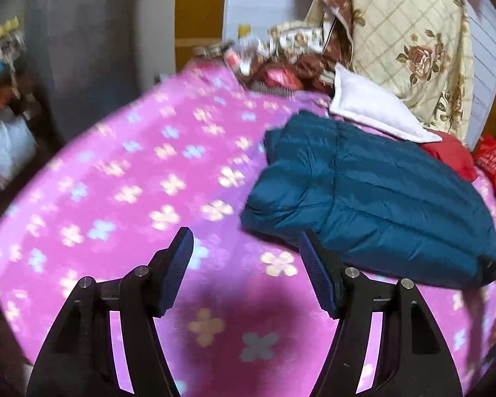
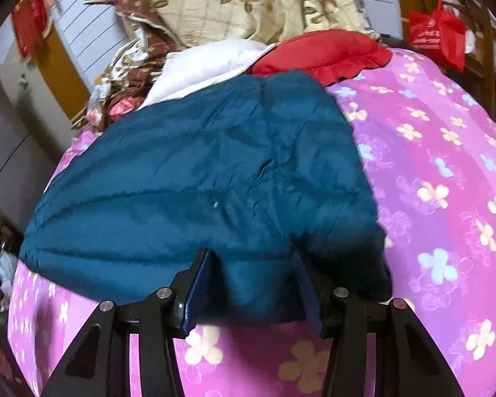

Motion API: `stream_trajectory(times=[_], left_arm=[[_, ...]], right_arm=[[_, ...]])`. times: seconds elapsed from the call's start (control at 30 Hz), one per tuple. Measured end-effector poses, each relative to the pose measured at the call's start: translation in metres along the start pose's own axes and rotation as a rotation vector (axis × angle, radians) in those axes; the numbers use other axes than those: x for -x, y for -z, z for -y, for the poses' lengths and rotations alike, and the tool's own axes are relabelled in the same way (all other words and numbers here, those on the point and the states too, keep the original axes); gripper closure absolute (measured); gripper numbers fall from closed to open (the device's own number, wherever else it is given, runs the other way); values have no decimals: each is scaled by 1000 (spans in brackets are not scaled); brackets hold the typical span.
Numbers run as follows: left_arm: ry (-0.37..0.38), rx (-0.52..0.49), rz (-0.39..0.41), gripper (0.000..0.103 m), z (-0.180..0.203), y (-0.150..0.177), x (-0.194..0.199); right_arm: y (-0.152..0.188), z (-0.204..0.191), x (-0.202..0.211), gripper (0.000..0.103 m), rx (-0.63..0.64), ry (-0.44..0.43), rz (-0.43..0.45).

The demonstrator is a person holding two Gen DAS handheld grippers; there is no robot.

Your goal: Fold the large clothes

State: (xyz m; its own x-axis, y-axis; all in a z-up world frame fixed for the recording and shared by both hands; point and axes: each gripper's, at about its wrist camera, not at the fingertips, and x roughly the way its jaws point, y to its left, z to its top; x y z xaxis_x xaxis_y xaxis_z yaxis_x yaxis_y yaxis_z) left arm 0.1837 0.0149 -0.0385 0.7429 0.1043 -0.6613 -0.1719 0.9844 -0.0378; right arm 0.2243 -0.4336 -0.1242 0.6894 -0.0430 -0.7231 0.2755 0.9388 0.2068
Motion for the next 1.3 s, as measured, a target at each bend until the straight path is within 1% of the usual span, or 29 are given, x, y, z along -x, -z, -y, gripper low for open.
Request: stream_trajectory(times=[0.07,0.1,0.13,0.17,0.23,0.27,0.33,0.4,0.47,0.53,0.67,0.7,0.8,0.87,0.9,1.03,1.1,1.17,1.3], left_arm=[[-39,-15,56,36,0,4,17],[-68,-16,102,34,1,7,30],[-95,-17,145,26,1,9,44],[-108,-13,171,20,0,11,53],[-116,18,238,18,-4,16,78],[-109,38,269,17,-6,20,93],[-92,50,293,15,-7,23,109],[-91,40,325,13,-4,29,132],[-94,18,344,6,0,33,148],[-96,9,382,2,4,39,169],[-92,2,496,1,12,54,215],[-79,1,504,1,13,57,224],[7,-7,451,1,14,61,236],[67,-18,387,1,17,63,237],[80,-22,364,1,19,65,237],[92,-49,279,1,31,78,232],[110,-58,221,1,38,84,225],[137,-55,167,1,45,93,221],[166,-53,100,1,52,110,218]], right_arm=[[-2,-4,10,55,22,48,23],[0,-7,19,54,39,80,35],[3,-9,27,53,51,97,42],[8,-11,39,53,64,107,48],[20,-15,61,53,71,83,52],[28,-17,72,53,71,64,53],[49,-23,96,52,70,33,52],[72,-30,118,50,69,7,51],[91,-38,132,48,77,-3,58],[113,-47,147,47,93,-10,73],[145,-63,171,44,114,-1,103],[151,-65,176,43,108,-12,104],[163,-71,189,40,83,-43,103],[167,-75,195,39,77,-44,100],[169,-77,198,39,82,-35,98],[178,-87,210,37,111,-1,116],[182,-90,216,34,122,20,125],[185,-91,220,33,130,27,128],[191,-97,226,33,154,39,128]])
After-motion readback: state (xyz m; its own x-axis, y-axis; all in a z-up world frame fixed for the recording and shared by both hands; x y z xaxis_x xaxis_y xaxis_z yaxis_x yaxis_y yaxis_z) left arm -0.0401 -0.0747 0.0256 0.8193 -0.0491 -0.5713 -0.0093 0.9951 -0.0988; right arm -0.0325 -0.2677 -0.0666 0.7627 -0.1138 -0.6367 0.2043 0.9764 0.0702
